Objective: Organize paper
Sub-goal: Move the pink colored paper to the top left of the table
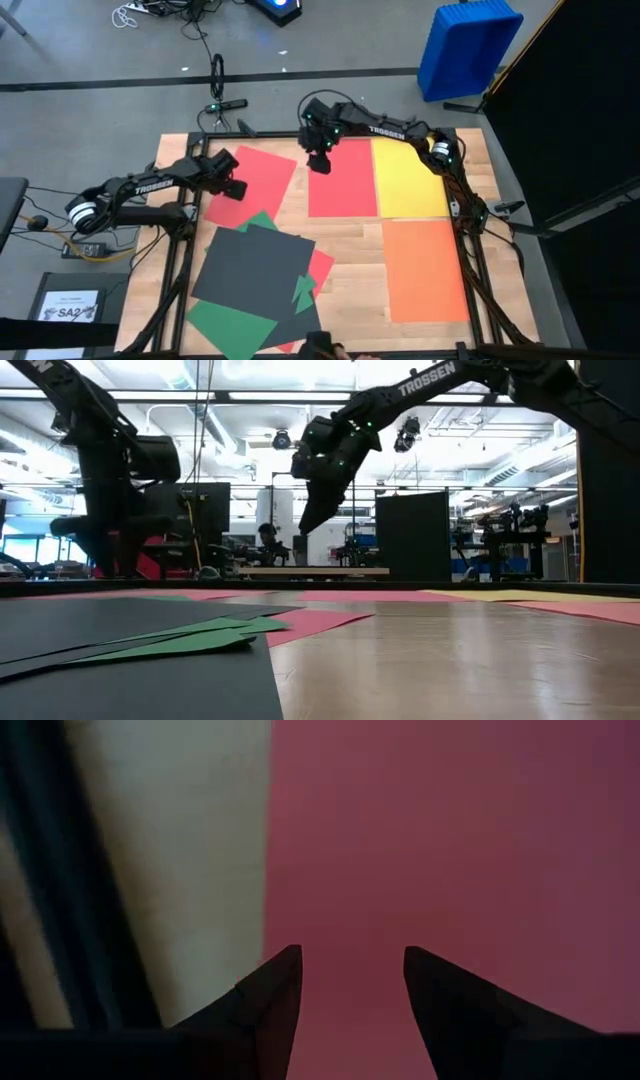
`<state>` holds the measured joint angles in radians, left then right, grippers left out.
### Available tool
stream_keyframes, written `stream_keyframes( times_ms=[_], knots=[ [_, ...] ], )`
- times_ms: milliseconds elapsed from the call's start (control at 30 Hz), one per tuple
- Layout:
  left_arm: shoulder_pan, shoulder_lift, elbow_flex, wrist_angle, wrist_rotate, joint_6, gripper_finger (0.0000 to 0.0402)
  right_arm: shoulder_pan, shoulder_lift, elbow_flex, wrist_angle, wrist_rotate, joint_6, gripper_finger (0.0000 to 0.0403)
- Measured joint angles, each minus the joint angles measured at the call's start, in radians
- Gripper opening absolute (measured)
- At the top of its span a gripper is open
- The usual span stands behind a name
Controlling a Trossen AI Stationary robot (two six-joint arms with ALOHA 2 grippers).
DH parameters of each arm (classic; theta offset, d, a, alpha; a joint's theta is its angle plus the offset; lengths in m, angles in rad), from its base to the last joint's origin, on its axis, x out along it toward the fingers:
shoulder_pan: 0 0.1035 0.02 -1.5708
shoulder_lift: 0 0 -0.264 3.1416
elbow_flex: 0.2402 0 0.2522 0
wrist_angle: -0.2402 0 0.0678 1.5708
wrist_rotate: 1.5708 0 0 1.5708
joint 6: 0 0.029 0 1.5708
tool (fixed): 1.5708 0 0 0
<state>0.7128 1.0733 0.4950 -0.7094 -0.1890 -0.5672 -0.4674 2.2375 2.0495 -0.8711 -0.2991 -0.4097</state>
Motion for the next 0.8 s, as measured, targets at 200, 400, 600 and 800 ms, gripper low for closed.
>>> stream_keyframes(
  times_ms=[200,400,600,800],
  knots=[
    [0.007,0.009,0.0,0.124,-0.096,-0.04,0.0163,0.101,0.001,-0.014,-0.034,0.094,-0.073,0.0203],
    [0.066,0.061,0.0,0.201,-0.093,-0.034,0.0163,0.209,0.002,-0.015,-0.184,0.09,-0.068,0.0178],
    [0.137,0.217,0.019,0.246,-0.029,0.019,0.0163,0.286,0.002,-0.017,-0.191,0.001,-0.017,0.0155],
    [0.151,0.307,0.097,0.234,-0.033,0.123,0.0163,0.312,0.002,-0.095,-0.169,-0.078,0.052,0.0146]
  ],
)
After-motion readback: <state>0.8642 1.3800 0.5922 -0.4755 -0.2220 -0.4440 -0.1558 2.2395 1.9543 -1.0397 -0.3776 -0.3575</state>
